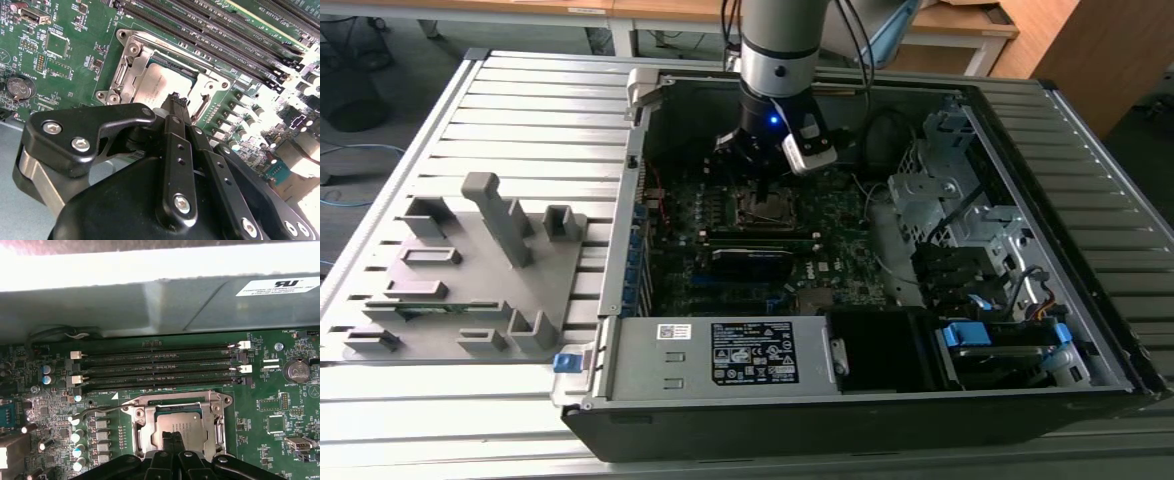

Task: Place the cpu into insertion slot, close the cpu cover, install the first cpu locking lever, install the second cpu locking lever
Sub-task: 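Close the cpu cover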

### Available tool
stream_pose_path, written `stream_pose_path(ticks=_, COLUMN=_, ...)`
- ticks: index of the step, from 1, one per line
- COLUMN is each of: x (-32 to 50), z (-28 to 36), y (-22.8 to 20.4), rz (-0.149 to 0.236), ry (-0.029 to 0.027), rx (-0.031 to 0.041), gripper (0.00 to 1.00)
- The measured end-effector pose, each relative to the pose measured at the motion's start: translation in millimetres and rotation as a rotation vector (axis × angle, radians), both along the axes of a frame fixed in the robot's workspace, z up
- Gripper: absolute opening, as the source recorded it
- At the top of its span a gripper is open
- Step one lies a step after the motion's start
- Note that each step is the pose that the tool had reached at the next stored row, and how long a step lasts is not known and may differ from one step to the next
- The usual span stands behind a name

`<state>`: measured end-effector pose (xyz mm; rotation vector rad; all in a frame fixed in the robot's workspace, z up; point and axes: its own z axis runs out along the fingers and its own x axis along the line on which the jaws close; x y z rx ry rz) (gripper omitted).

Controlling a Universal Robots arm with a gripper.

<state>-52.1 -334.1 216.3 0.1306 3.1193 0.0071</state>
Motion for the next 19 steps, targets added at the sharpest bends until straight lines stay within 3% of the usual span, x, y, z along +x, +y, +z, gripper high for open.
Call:
stream_pose_path(ticks=6, x=0.7, z=0.3, y=0.0, rz=0.000, ry=0.0000, rx=0.0002, gripper=0.10)
stream_pose_path(ticks=12, x=7.5, z=0.3, y=0.0, rz=0.000, ry=-0.0002, rx=0.0003, gripper=0.10)
stream_pose_path(ticks=19, x=7.8, z=2.1, y=0.1, rz=0.000, ry=-0.0002, rx=0.0004, gripper=0.10)
